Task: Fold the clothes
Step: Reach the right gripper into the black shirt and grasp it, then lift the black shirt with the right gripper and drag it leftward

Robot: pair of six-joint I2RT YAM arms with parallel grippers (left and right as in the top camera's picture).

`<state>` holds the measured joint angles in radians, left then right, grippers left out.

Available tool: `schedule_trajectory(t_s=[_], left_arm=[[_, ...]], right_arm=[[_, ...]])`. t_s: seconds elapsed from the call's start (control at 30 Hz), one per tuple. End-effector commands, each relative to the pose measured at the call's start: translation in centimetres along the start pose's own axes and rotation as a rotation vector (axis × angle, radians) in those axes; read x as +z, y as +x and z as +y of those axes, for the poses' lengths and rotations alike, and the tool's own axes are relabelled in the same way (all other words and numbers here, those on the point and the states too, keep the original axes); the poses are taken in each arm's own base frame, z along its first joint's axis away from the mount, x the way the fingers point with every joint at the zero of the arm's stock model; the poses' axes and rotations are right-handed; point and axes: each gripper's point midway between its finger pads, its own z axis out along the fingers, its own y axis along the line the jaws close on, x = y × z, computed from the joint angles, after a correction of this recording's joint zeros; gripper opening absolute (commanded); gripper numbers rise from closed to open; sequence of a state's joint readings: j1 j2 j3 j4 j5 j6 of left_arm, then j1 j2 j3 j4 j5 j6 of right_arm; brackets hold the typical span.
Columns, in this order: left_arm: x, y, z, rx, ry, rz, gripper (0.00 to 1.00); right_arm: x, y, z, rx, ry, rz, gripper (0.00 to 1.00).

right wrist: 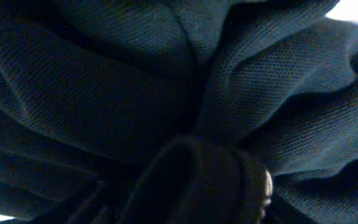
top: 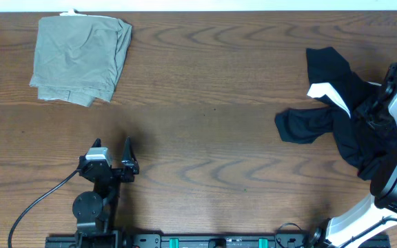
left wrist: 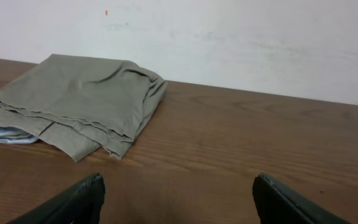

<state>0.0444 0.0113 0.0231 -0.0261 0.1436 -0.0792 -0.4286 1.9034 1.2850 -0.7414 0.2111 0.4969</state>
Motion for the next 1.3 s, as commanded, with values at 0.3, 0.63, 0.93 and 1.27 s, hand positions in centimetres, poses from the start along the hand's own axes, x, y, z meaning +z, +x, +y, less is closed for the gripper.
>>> schedule_trajectory(t_s=[0.3, 0.63, 0.93, 1.27], left_arm=[[0.1, 1.7, 0.0, -0.014, 0.009, 0.052, 0.78], [0.1, 1.7, 0.0, -0.014, 0.009, 0.052, 0.78], [0.1, 1.7, 0.0, -0.014, 0.009, 0.052, 0.78], [0.1, 1.7, 0.0, -0.014, 0.009, 0.052, 0.78]], right_arm=[[-8.4, -2.8, 1.9, 0.024, -0.17, -0.159, 0.22], [-17.8, 0.5, 8.1, -0.104, -0.512, -0.206, 0.01], [-24.8, 9.1, 15.6, -0.308, -0.802, -0.116, 0.01], [-30.9, 19.5, 22.6, -0.465, -1.027, -0.042, 0.01]])
